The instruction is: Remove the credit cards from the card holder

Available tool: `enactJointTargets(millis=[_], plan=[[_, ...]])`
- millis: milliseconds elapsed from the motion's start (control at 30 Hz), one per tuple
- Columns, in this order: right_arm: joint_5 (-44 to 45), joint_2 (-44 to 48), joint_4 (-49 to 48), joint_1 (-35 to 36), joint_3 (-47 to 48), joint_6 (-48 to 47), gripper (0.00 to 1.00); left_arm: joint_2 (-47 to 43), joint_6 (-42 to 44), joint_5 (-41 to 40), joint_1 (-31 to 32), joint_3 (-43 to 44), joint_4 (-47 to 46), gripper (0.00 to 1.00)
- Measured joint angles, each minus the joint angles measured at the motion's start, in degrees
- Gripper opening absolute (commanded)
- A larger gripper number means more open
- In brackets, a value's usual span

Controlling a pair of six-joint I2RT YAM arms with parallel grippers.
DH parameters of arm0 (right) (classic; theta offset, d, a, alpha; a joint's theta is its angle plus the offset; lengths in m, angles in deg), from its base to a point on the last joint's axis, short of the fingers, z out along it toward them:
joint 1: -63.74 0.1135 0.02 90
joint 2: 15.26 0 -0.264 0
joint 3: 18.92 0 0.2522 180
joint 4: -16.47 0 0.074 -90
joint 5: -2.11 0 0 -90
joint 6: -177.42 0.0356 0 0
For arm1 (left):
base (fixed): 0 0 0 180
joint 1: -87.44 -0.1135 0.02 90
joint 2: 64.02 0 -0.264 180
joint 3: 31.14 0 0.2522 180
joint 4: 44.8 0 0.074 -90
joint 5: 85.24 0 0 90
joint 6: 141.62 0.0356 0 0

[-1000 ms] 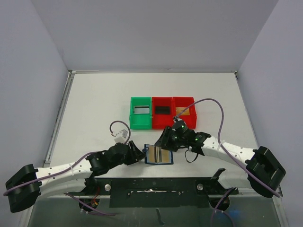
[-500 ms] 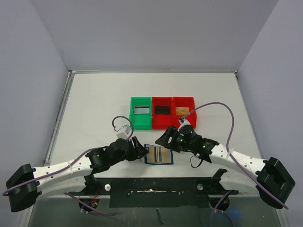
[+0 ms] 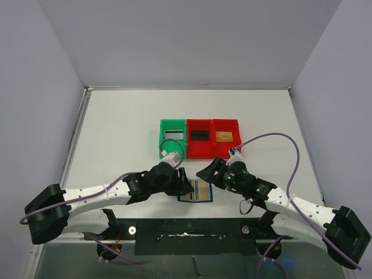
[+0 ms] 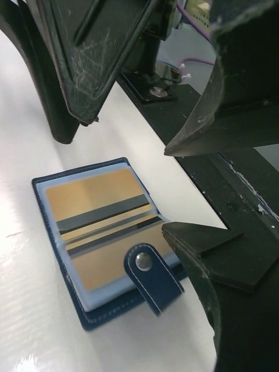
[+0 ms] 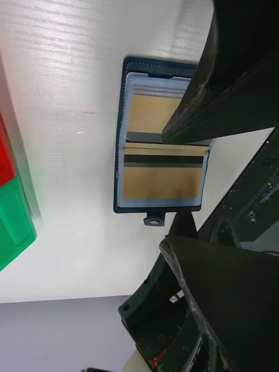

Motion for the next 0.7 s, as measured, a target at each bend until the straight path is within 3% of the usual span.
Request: enactJointTargets(millis=[233,500,700], plan=[[-1.64,-0.72,-0.83,-0.13,-0.24,0.55,0.63,8.92,2.4,3.85,0.0,3.67,-1.49,0.47],[-3.96,-4.98,-1.36,-0.13,-0.22,0.24,0.61,10.88,3.13,-3.56,-1.77,5.62,1.33,0.43],[-7.3,-10.47,-1.92,-0.11,0.35,-0.46,0.5,8.11,2.51,-6.62,-4.04,0.31,0.92,0.39]])
